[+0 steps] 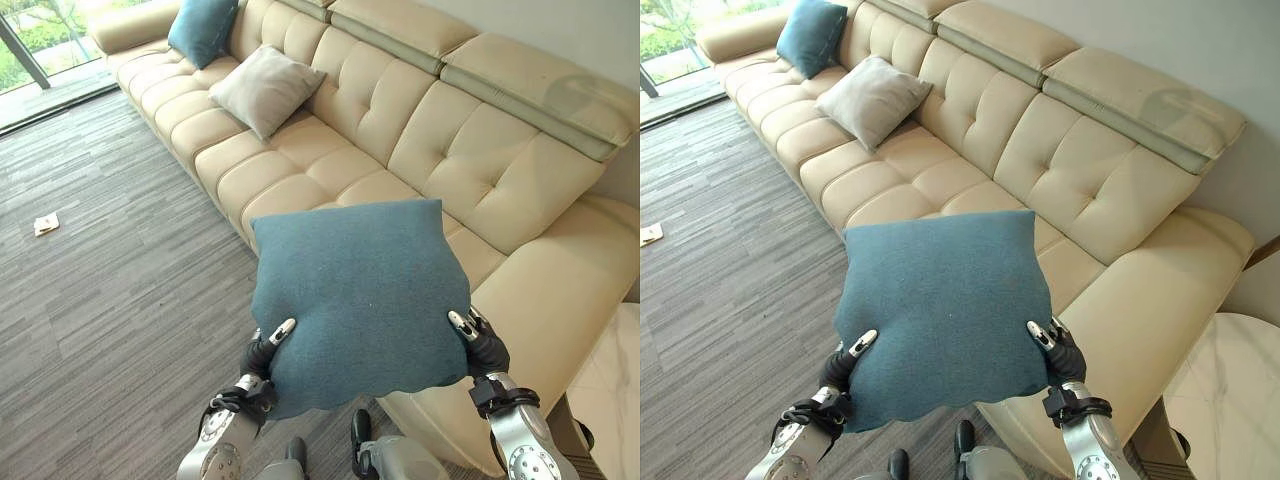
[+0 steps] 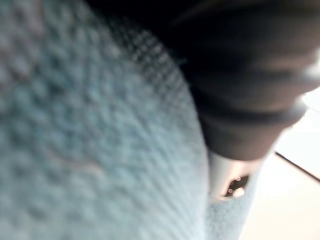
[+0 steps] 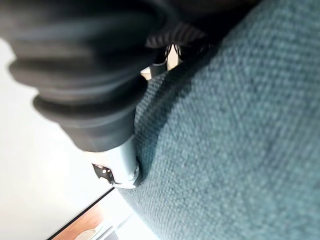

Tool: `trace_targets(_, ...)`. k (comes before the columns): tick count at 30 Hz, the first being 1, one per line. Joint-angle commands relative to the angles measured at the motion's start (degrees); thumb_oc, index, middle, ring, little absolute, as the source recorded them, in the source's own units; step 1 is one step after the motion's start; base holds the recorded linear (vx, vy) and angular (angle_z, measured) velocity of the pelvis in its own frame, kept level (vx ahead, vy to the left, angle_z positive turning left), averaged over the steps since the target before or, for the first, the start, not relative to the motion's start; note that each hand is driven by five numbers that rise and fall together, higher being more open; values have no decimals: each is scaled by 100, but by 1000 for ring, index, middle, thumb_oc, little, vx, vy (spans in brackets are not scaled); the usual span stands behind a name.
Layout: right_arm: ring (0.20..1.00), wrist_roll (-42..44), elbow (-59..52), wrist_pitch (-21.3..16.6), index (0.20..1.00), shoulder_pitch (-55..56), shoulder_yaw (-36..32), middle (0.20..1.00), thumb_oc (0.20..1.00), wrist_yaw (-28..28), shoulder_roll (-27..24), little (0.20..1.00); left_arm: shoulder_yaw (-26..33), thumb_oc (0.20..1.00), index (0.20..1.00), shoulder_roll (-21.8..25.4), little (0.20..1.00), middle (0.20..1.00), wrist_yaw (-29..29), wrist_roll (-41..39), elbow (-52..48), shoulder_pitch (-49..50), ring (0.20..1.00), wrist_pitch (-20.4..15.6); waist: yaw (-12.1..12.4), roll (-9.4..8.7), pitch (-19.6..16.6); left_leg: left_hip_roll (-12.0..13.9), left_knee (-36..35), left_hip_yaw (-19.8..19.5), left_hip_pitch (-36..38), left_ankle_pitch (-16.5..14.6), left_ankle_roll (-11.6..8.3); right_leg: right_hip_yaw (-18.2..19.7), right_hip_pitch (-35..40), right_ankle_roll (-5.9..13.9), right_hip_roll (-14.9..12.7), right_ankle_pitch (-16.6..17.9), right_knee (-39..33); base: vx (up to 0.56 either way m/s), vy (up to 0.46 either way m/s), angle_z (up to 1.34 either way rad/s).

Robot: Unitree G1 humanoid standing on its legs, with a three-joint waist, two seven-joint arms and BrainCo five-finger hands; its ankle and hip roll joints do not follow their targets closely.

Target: Pick up all the scattered cushions and arrange them neatly on the sofa.

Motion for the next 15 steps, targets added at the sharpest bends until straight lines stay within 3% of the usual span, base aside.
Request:
trace_targets(1,200,52,-791,-234,200,-434,379,200,200,565,176,200,-155,200,200,-218,200,200,-527,-78,-889,-387,200,-416,-7,-264,-268,-220,849,668,386,-109,-160,538,217,398,-104,-53,-480,187,-53,-23)
trace_targets(2,200,20,-804,-256,200,-441,377,200,200,529,171,200,-125,200,200,-198,200,200,-502,-78,-906,-367,200,-402,27,-334,-276,-143,753,730,235,-253,-16,645,257,405,-161,-92,-458,136,-28,-38)
trace_targets(3,200,19,-805,-257,200,-439,377,200,200,528,171,200,-126,200,200,-198,200,200,-501,-78,-908,-364,200,-401,44,-327,-262,-130,774,744,249,-278,-15,659,271,405,-148,-99,-453,217,-2,-43)
trace_targets(4,200,-8,-816,-253,200,-450,392,200,200,513,178,200,-105,200,200,-200,200,200,-496,-44,-922,-320,200,-375,97,-396,-291,-69,401,669,101,-420,129,838,303,413,-181,-176,-399,215,23,-32)
trace_targets(6,200,-21,-797,-264,200,-440,385,200,200,502,176,200,-100,200,200,-213,200,200,-487,-31,-923,-314,200,-373,137,-409,-285,13,124,534,12,-370,127,961,346,418,-168,-256,-342,215,36,-27)
trace_targets(8,200,-8,-714,-286,200,-441,384,200,200,455,223,200,-62,200,200,-240,200,200,-417,12,-964,-316,200,-427,217,-318,-262,308,-661,83,-277,253,18,1259,436,376,-31,-411,-251,208,67,-44)
trace_targets(9,200,-8,-714,-287,200,-440,384,200,200,456,222,200,-62,200,200,-241,200,200,-417,13,-964,-315,200,-427,225,-323,-244,308,-685,92,-241,258,17,1267,456,375,-32,-420,-246,158,57,-66)
trace_targets(11,200,15,-608,-315,200,-437,335,200,200,382,279,200,7,200,200,-272,200,200,-322,24,-975,-321,200,-508,332,-249,-206,401,-1278,-469,-631,606,-76,1663,614,363,93,-563,-195,289,120,-77)
trace_targets(15,200,-12,-495,-308,200,-442,295,200,200,337,270,200,78,200,200,-256,200,200,-285,121,-953,-287,200,-557,436,-143,-156,334,-1584,-878,-825,740,-200,2114,806,376,182,-711,-128,203,136,-101)
